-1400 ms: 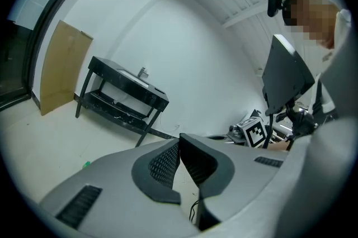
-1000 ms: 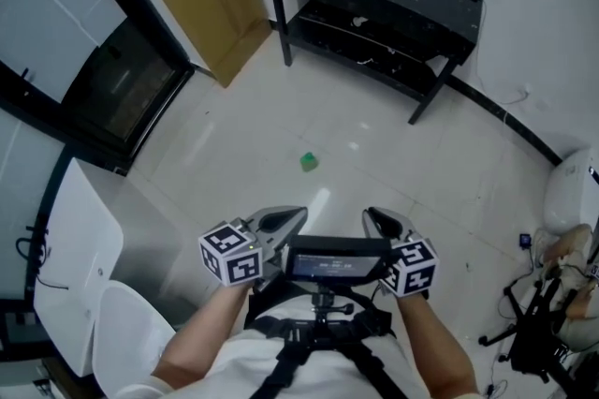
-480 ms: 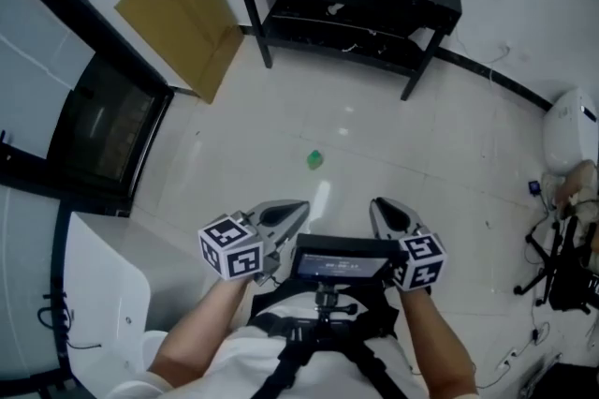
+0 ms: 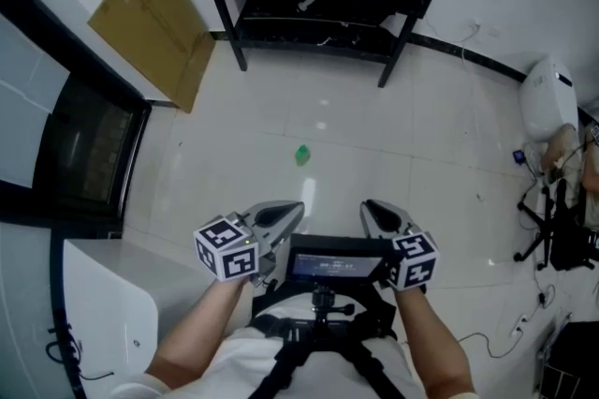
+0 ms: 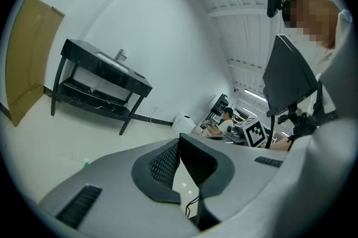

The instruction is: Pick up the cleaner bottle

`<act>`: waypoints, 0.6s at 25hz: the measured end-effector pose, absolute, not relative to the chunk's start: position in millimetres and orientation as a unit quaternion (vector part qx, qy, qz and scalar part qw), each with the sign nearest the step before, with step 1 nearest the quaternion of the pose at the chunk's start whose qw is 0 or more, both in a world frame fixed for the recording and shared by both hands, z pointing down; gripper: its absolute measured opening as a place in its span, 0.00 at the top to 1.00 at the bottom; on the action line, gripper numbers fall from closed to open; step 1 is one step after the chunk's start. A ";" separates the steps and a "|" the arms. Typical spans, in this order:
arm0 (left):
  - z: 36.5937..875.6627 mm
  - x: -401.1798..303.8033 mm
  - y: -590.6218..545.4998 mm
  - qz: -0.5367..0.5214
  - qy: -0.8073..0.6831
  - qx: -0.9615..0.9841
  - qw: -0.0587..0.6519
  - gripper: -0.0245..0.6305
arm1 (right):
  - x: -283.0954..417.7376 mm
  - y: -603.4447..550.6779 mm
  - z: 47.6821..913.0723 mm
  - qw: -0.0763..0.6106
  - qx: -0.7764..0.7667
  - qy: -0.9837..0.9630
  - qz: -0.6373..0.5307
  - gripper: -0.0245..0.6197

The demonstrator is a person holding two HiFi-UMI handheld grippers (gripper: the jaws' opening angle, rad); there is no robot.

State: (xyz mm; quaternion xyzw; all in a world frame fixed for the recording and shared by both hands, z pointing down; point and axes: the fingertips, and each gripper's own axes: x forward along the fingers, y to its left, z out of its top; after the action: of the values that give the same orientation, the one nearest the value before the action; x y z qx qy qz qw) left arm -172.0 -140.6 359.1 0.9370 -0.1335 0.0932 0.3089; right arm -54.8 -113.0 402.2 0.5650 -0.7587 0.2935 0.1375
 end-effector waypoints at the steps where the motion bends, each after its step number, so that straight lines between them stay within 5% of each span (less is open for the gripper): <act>1: 359.2 -172.0 -140.2 0.093 -0.135 0.937 0.309 0.96 | -55.7 -111.3 402.3 0.136 0.562 -0.760 0.299 0.90; 15: 357.0 -140.6 -127.6 0.092 -0.147 0.935 0.309 0.96 | -38.4 -108.5 407.1 0.152 0.526 -0.780 0.303 0.88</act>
State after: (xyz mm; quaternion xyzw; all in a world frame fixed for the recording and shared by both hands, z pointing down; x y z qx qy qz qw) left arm -140.6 -127.6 357.0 0.9352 -0.1469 0.0916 0.3090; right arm -38.4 -108.5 407.1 0.5261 -0.7798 0.3031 0.1524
